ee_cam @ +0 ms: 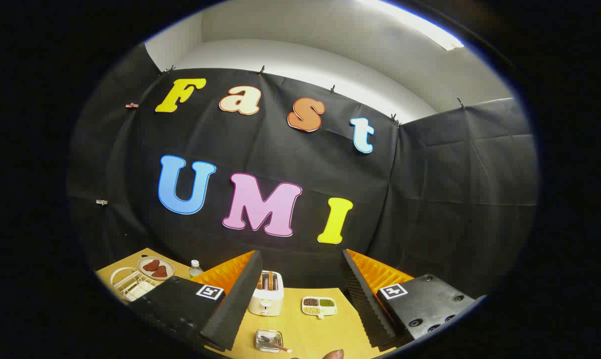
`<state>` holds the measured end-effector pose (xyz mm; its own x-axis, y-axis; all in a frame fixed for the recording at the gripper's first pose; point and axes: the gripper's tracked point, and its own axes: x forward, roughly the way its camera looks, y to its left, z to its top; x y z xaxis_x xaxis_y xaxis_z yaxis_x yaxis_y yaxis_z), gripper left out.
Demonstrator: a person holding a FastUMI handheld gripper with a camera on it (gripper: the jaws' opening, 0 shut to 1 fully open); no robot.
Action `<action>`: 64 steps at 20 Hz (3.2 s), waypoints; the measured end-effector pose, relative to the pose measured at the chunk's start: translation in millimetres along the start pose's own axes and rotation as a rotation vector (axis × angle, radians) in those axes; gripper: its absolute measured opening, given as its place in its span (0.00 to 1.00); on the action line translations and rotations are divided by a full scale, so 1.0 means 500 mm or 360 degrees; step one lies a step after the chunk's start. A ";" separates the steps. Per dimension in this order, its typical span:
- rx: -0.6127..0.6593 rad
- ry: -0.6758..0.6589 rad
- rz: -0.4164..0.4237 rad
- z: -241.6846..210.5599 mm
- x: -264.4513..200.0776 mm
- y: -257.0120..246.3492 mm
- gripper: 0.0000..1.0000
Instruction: Take the plate from the dish rack, then take the spoon from the basket and place it into the plate.
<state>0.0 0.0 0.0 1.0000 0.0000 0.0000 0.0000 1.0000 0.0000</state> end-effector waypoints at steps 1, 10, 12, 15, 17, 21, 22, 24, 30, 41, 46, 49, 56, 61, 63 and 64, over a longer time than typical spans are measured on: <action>-0.0001 0.0008 -0.0001 -0.002 0.000 0.000 0.97; -0.0003 0.0034 0.0030 -0.005 -0.011 0.019 0.97; -0.0008 0.0036 0.0038 -0.005 -0.012 0.026 0.97; -0.0007 0.0041 0.0055 -0.006 -0.013 0.034 0.97; -0.0009 0.0045 0.0063 -0.006 -0.013 0.038 0.97; -0.0014 0.0064 0.0095 -0.010 -0.011 0.052 0.97; -0.0014 0.0083 0.0117 -0.015 -0.009 0.062 0.97; -0.0019 0.0163 0.0161 -0.040 0.000 0.084 0.97; -0.0044 0.0430 0.0283 -0.140 0.047 0.190 0.97; -0.0001 0.1032 0.0370 -0.439 0.111 0.382 0.96; 0.0047 0.1297 0.0321 -0.562 0.112 0.421 0.91; 0.0098 0.1381 0.0277 -0.606 0.115 0.440 0.79; -0.0047 0.1450 0.0104 -0.651 0.122 0.436 0.32; -0.0164 0.1318 0.0077 -0.611 0.135 0.441 0.26; -0.0292 0.1224 0.0046 -0.579 0.150 0.431 0.26; -0.0317 0.1190 0.0042 -0.565 0.159 0.433 0.26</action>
<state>79.5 216.7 -282.6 0.7339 -0.0468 -0.6777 -0.0948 0.9808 -0.1704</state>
